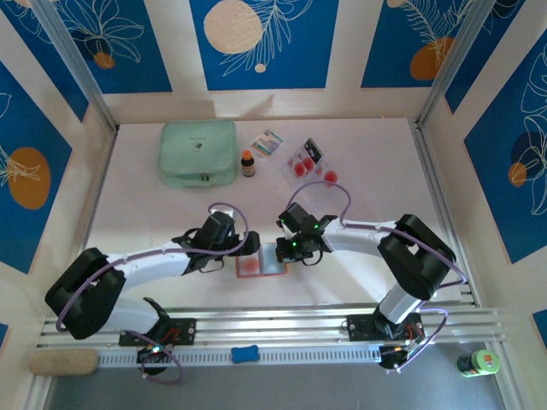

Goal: Put the credit cards into the card holder

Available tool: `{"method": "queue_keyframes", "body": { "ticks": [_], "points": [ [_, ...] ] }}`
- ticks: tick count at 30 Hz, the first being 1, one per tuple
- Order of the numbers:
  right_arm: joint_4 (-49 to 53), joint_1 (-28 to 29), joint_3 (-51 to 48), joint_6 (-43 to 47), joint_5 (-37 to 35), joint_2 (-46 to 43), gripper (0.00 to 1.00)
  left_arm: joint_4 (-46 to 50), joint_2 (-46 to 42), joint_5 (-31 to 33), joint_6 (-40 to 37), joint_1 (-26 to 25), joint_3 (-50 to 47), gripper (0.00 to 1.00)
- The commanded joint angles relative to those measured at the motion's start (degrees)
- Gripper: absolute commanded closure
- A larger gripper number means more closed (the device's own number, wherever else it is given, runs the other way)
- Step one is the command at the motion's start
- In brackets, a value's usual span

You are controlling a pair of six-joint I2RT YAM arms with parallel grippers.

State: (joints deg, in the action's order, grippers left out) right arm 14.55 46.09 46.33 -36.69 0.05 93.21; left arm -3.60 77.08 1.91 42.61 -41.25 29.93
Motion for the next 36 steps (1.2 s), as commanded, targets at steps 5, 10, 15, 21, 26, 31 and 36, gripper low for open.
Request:
{"method": "queue_keyframes", "body": {
  "ticks": [5, 10, 15, 21, 26, 31, 36],
  "points": [
    [1.2, -0.3, -2.5, -1.0, -0.3, 1.0, 1.0, -4.8, 1.4, -3.5, 2.3, 0.4, -1.8, 0.0],
    [1.0, -0.1, -2.6, -1.3, -0.3, 1.1, 1.0, -5.4, 1.5, -3.8, 2.6, -0.2, -1.8, 0.0],
    [0.8, -0.1, -2.8, -1.4, -0.3, 1.3, 1.0, -5.9, 2.4, -3.8, 3.2, -0.9, -1.9, 0.0],
    [0.6, 0.0, -2.8, -1.5, -0.2, 1.5, 1.0, -7.0, 4.0, -4.0, 4.0, -1.9, -1.6, 0.0],
    [0.2, -0.1, -2.7, -1.5, -0.1, 1.9, 1.0, -7.3, 4.5, -4.3, 4.6, -3.2, -0.8, 0.0],
    [0.0, -0.1, -2.7, -1.6, 0.0, 2.2, 1.0, -6.9, 3.9, -4.0, 5.1, -4.7, 0.3, 0.0],
    [-0.1, 0.0, -2.8, -1.8, 0.1, 2.5, 1.0, -5.9, 2.0, -3.7, 5.5, -5.0, 0.7, 0.0]
  ]
}}
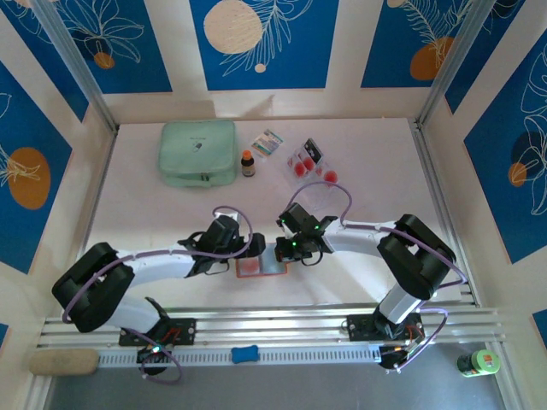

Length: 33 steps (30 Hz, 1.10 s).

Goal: Put the credit cards into the card holder

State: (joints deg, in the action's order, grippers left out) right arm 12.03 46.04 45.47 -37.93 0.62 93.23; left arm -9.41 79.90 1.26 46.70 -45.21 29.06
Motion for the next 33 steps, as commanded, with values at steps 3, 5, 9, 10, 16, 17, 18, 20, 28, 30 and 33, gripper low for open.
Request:
{"method": "queue_keyframes", "body": {
  "ticks": [3, 5, 9, 10, 16, 17, 18, 20, 28, 30, 33],
  "points": [
    [2.2, 0.0, -2.0, -0.7, -0.4, 2.5, 1.0, 1.2, -2.5, -2.6, 1.2, -1.1, 1.9, 0.0],
    [2.2, 0.0, -2.1, -0.7, -0.4, 2.4, 1.0, 2.1, -3.8, -2.2, 1.1, -1.0, 2.1, 0.0],
    [2.0, 0.0, -2.1, -0.7, -0.4, 2.5, 1.0, 2.1, -6.6, -1.6, 1.6, -1.1, 1.8, 0.0],
    [2.0, 0.0, -2.1, -0.7, -0.4, 2.6, 1.0, 1.5, -7.1, -1.7, 1.9, -1.1, 1.6, 0.0],
    [2.1, -0.1, -1.1, -0.7, 0.1, 2.6, 1.0, -4.2, -7.6, -3.6, 4.7, -1.1, 0.1, 0.0],
    [2.2, -0.1, -1.0, -0.6, 0.3, 2.6, 1.0, -5.4, -7.5, -3.8, 5.3, -1.0, -0.2, 0.0],
    [2.3, -0.3, -0.7, -0.5, 0.5, 2.5, 1.0, -6.5, -7.3, -4.0, 5.8, -1.0, -0.6, 0.0],
    [2.7, -0.9, 0.0, -0.4, 1.2, 2.1, 1.0, -8.9, -7.2, -4.2, 6.8, -1.1, -1.3, 0.0],
    [6.7, -3.8, 4.4, 0.4, 2.5, -4.3, 0.93, -11.2, -7.7, -3.7, 7.7, -1.0, -1.9, 0.0],
    [8.0, -4.6, 4.7, 0.6, 2.3, -6.3, 0.89, -11.2, -7.7, -3.7, 7.8, -1.0, -1.8, 0.0],
    [9.6, -5.6, 4.3, 0.7, 1.6, -8.7, 0.82, -11.1, -7.7, -3.7, 7.8, -1.0, -1.8, 0.0]
  ]
}}
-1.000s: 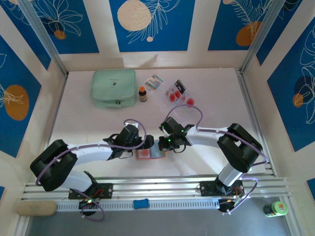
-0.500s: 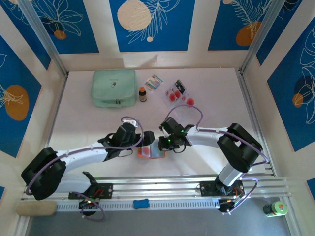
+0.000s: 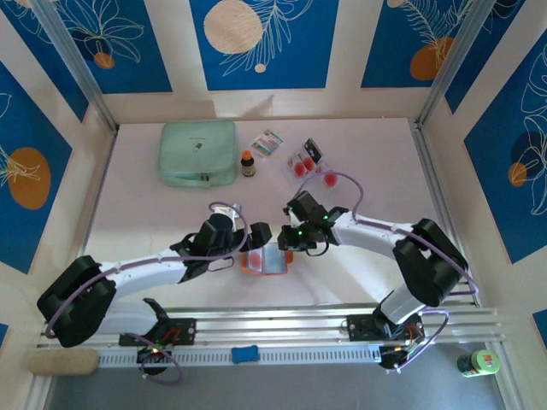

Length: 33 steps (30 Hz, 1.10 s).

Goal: Put the credit cards into the card holder

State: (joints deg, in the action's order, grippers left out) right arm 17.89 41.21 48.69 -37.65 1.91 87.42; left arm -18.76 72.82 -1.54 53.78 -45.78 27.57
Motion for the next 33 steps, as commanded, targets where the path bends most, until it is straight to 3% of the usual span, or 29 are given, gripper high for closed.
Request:
{"method": "queue_keyframes", "body": {
  "ticks": [1, 6, 13, 16, 20, 23, 33],
  "points": [
    [4.0, -1.0, 0.7, 0.4, -0.1, -3.5, 0.78, -1.7, -0.6, -0.9, 0.7, -0.5, -0.3, 0.0],
    [4.7, -1.7, -1.9, 0.4, -0.2, -4.5, 0.6, -1.6, -0.7, -0.8, 0.6, -0.5, -0.2, 0.0],
    [1.5, -0.5, -5.0, -0.7, 1.0, -1.5, 0.58, -1.5, -0.5, -0.9, 0.5, -0.5, 0.1, 0.0],
    [0.0, -0.6, -5.4, -0.9, 0.8, 0.3, 0.65, -1.0, -0.4, -1.0, 0.6, -0.5, 0.4, 0.0],
    [-2.6, -0.8, -5.2, -1.6, 1.4, 1.4, 0.9, -1.5, 1.0, -2.2, 0.9, -0.5, 1.4, 0.0],
    [-6.1, -1.1, -5.7, -3.2, 3.5, 1.7, 0.99, -2.7, 2.6, -3.2, 1.2, -0.6, 2.5, 0.0],
    [-16.0, -5.3, -9.3, -8.8, 10.3, 2.4, 1.0, -5.7, 8.2, -3.4, 2.0, -2.8, 6.7, 0.0]
  ]
}}
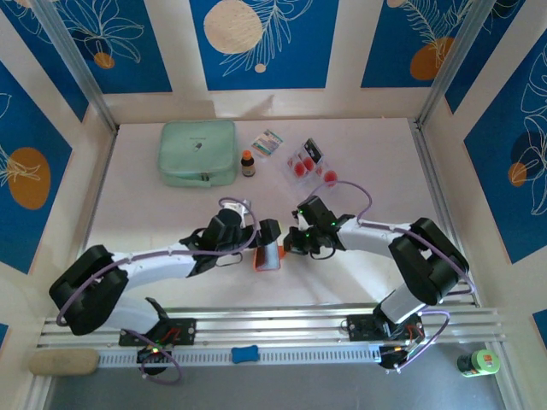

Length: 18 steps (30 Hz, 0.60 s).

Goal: Put the credit cards into the card holder

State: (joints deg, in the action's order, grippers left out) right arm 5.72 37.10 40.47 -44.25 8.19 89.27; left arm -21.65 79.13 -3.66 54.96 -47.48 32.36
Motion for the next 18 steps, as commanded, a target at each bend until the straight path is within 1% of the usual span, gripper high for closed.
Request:
{"method": "queue_keyframes", "body": {
  "ticks": [1, 3, 4, 5, 10, 14, 18],
  "points": [
    [-3.9, -1.8, -1.3, -2.4, 4.4, 0.3, 0.95, -3.3, 2.6, -1.2, 1.1, -1.3, 1.9, 0.0],
    [-3.6, -3.1, -2.5, -2.5, 4.1, -1.7, 0.77, -4.9, 3.9, -1.0, 1.8, -1.8, 1.7, 0.0],
    [-2.8, -3.9, -3.1, -2.4, 3.6, -3.2, 0.71, -5.8, 4.6, -0.9, 2.3, -2.2, 1.6, 0.0],
    [-1.8, -4.9, -3.8, -2.3, 3.1, -4.9, 0.68, -6.4, 5.3, -0.8, 2.6, -2.4, 1.5, 0.0],
    [3.0, -11.2, -6.4, -0.5, 2.4, -11.9, 0.67, -8.2, 8.1, -0.1, 3.4, -4.0, 1.4, 0.0],
    [5.2, -16.5, -8.1, 0.7, 3.8, -15.9, 0.66, -8.7, 10.4, 1.5, 3.7, -5.8, 1.9, 0.0],
    [6.4, -19.8, -8.9, 1.4, 5.4, -18.7, 0.66, -7.5, 12.7, 3.6, 3.7, -7.3, 1.7, 0.0]
  ]
}}
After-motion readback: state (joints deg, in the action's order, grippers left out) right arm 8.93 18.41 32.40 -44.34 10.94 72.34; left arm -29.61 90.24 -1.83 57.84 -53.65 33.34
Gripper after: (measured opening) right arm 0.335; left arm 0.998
